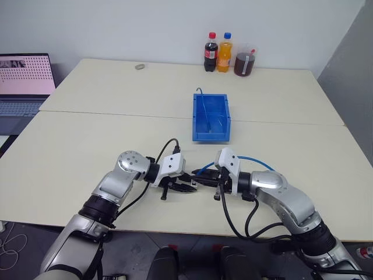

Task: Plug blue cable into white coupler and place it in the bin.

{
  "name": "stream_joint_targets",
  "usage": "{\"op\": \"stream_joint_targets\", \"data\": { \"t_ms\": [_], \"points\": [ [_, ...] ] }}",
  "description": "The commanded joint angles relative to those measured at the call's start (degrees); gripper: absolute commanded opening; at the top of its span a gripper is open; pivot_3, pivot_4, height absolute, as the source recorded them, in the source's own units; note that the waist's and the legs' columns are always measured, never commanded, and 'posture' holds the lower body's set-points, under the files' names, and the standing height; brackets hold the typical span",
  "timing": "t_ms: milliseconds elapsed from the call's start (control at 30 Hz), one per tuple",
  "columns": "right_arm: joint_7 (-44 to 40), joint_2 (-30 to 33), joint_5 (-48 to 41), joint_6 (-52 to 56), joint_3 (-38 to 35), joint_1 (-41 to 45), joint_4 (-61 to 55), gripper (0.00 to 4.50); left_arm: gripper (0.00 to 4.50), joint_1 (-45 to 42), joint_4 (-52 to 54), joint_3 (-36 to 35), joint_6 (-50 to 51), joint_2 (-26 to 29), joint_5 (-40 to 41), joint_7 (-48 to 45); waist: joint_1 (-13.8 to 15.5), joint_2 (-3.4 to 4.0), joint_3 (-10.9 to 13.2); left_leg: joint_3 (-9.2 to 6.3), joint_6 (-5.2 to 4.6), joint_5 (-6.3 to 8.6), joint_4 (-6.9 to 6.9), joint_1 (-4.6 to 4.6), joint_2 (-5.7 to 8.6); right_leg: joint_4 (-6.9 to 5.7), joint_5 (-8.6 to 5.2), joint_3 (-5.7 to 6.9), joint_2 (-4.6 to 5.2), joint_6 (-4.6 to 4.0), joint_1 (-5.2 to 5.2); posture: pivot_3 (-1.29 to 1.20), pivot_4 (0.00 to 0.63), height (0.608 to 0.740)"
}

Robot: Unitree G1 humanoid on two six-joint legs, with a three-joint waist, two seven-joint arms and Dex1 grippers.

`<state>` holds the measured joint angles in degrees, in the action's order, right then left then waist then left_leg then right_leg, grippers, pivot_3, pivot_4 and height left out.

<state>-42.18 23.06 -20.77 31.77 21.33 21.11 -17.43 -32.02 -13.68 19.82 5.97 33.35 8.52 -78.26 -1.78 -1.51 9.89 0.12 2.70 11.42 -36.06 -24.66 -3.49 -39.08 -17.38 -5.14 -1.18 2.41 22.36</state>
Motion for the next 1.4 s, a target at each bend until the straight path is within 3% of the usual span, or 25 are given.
{"op": "stream_joint_targets", "data": {
  "t_ms": [33,667,967,1400],
  "points": [
    [-1.1,-0.2,1.9,-2.3,0.7,0.5,-0.4,0.13,0.8,0.3,1.3,-0.4,0.5,0.2,0.0,-0.5,0.0,0.0,0.0,0.0,0.0,0.0,0.0,0.0,0.0,0.0,0.0,0.0,0.0,0.0,0.0,0.0,0.15,0.74],
    [-4.3,1.0,8.3,-6.6,3.2,-0.6,4.6,0.13,0.8,0.0,0.6,-0.9,0.3,0.2,0.1,0.0,0.0,0.0,0.0,0.0,0.0,0.0,-0.02,0.01,-0.02,-0.03,0.01,0.0,-0.03,-0.02,-0.01,0.0,0.15,0.74],
    [-3.9,-0.7,8.4,-1.9,3.8,2.2,3.1,0.13,0.8,0.4,1.0,-1.0,0.4,-0.1,0.1,0.8,0.0,0.01,0.0,0.0,0.0,0.0,-0.03,0.05,-0.02,-0.06,0.02,0.0,-0.03,-0.03,-0.03,0.0,0.15,0.74],
    [-9.4,1.4,13.9,3.3,12.7,5.9,9.2,0.13,0.8,1.0,1.4,-0.9,0.8,-0.3,0.0,0.8,0.0,0.04,-0.4,0.04,0.0,0.0,-0.03,0.25,-0.04,-0.17,0.0,-0.05,-0.06,-0.02,-0.12,0.0,0.15,0.74]
  ]
}}
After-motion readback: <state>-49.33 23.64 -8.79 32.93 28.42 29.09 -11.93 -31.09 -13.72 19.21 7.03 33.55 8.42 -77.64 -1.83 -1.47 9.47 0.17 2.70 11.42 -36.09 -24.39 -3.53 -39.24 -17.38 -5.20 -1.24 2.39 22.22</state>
